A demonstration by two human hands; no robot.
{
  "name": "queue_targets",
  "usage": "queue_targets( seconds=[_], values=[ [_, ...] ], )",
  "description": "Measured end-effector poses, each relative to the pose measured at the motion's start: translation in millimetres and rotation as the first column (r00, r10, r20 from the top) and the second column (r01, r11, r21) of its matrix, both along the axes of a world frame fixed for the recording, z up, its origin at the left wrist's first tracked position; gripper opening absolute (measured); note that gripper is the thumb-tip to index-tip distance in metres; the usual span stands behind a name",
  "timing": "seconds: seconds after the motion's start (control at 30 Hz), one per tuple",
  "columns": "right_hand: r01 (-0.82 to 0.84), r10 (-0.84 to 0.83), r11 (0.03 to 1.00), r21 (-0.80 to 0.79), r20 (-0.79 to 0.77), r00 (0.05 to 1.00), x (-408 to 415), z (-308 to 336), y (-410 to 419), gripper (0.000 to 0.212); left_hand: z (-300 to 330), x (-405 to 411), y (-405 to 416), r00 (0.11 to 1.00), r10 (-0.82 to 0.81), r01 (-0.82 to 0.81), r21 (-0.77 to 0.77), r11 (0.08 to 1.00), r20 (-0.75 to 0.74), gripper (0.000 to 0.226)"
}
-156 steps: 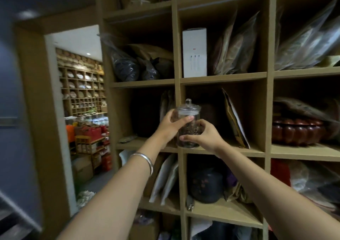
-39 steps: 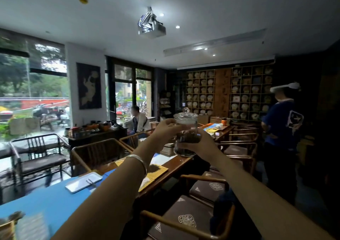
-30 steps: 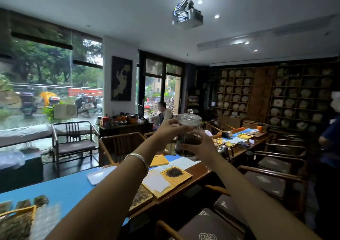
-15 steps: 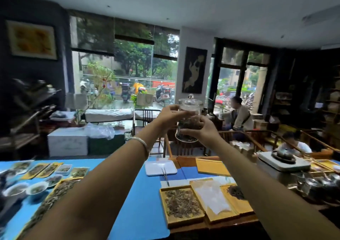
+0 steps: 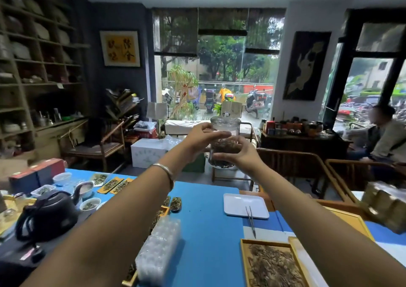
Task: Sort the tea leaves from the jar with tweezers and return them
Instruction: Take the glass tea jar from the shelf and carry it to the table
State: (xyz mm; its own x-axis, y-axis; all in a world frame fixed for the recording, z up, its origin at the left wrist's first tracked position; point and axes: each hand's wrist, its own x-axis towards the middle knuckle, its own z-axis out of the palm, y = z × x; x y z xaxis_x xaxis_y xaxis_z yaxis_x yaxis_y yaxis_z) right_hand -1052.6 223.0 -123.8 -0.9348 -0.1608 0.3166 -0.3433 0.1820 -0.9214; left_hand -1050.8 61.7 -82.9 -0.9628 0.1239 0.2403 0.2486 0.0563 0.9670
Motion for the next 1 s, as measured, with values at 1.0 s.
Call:
queue_targets(
  seconds=[1.0],
  values=[
    [0.133,-0.142,0.99,0.05,0.26,0.955,-238.0,-256.0,5.6,0.075,-265.8,-259.0,10.6,0.952,-0.09,0.073,0.07,0.995,0.291,0.068]
  ],
)
